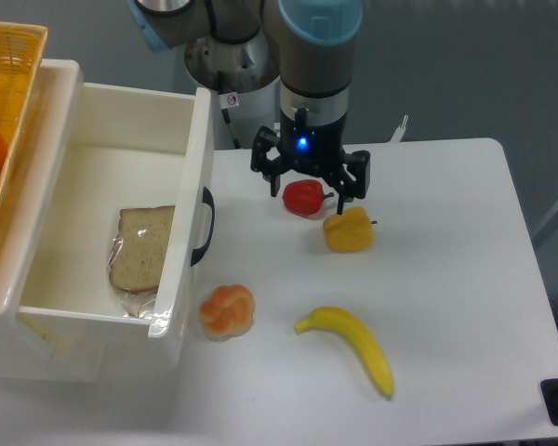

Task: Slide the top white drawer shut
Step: 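Move the gripper from above the apple toward the open drawer front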

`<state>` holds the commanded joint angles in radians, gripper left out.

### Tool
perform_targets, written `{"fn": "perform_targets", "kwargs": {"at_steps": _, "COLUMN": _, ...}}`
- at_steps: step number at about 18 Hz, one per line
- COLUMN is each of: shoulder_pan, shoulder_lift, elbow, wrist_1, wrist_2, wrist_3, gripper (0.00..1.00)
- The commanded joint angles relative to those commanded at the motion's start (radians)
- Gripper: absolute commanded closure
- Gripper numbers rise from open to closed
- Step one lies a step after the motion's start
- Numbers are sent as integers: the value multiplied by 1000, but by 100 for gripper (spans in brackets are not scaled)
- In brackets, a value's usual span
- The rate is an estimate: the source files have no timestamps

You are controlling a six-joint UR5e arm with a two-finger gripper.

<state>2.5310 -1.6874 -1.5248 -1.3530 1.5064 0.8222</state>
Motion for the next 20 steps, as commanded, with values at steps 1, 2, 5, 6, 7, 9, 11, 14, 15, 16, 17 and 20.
{"fn": "perform_targets", "kwargs": {"at_steps": 1, "shoulder_pan": 2, "shoulder_lift": -2, "elbow": -5, "wrist_1": 0, "wrist_2": 3, "wrist_3": 0, "gripper": 0}}
{"fn": "perform_targets", "kwargs": {"at_steps": 2, "shoulder_pan": 2, "shoulder_lift": -3, "elbow": -6, "wrist_1": 0, "wrist_2": 9, "wrist_3": 0, "gripper": 0}}
{"fn": "perform_targets", "kwargs": {"at_steps": 5, "shoulder_pan": 26, "shoulder_lift": -15, "elbow": -8, "wrist_1": 0, "wrist_2": 24, "wrist_3": -3, "gripper": 0}}
{"fn": "perform_targets", "kwargs": {"at_steps": 6, "shoulder_pan": 29, "shoulder_lift": -24, "elbow": -8, "wrist_1": 2, "wrist_2": 43, "wrist_3": -12, "gripper": 0}}
{"fn": "perform_targets", "kwargs": {"at_steps": 7, "shoulder_pan": 41, "shoulder_lift": -35, "elbow": -8, "wrist_1": 0, "wrist_2": 55, "wrist_3": -17, "gripper": 0}}
{"fn": "perform_targets", "kwargs": {"at_steps": 9, "shoulder_pan": 60, "shoulder_lift": -44, "elbow": -12, "wrist_1": 0, "wrist_2": 58, "wrist_3": -17, "gripper": 0}}
{"fn": "perform_targets", "kwargs": {"at_steps": 11, "shoulder_pan": 63, "shoulder_lift": -46, "elbow": -26, "wrist_1": 5, "wrist_2": 81, "wrist_3": -18, "gripper": 0}}
{"fn": "perform_targets", "kwargs": {"at_steps": 14, "shoulder_pan": 61, "shoulder_lift": -58, "elbow": -66, "wrist_1": 6, "wrist_2": 146, "wrist_3": -40, "gripper": 0}}
{"fn": "perform_targets", "kwargs": {"at_steps": 15, "shoulder_pan": 61, "shoulder_lift": -66, "elbow": -77, "wrist_1": 6, "wrist_2": 152, "wrist_3": -55, "gripper": 0}}
{"fn": "perform_targets", "kwargs": {"at_steps": 16, "shoulder_pan": 61, "shoulder_lift": -77, "elbow": -86, "wrist_1": 6, "wrist_2": 153, "wrist_3": -69, "gripper": 0}}
{"fn": "perform_targets", "kwargs": {"at_steps": 17, "shoulder_pan": 63, "shoulder_lift": -81, "elbow": -86, "wrist_1": 6, "wrist_2": 153, "wrist_3": -81, "gripper": 0}}
{"fn": "perform_targets", "kwargs": {"at_steps": 20, "shoulder_pan": 63, "shoulder_lift": -118, "elbow": -68, "wrist_1": 8, "wrist_2": 152, "wrist_3": -142, "gripper": 0}}
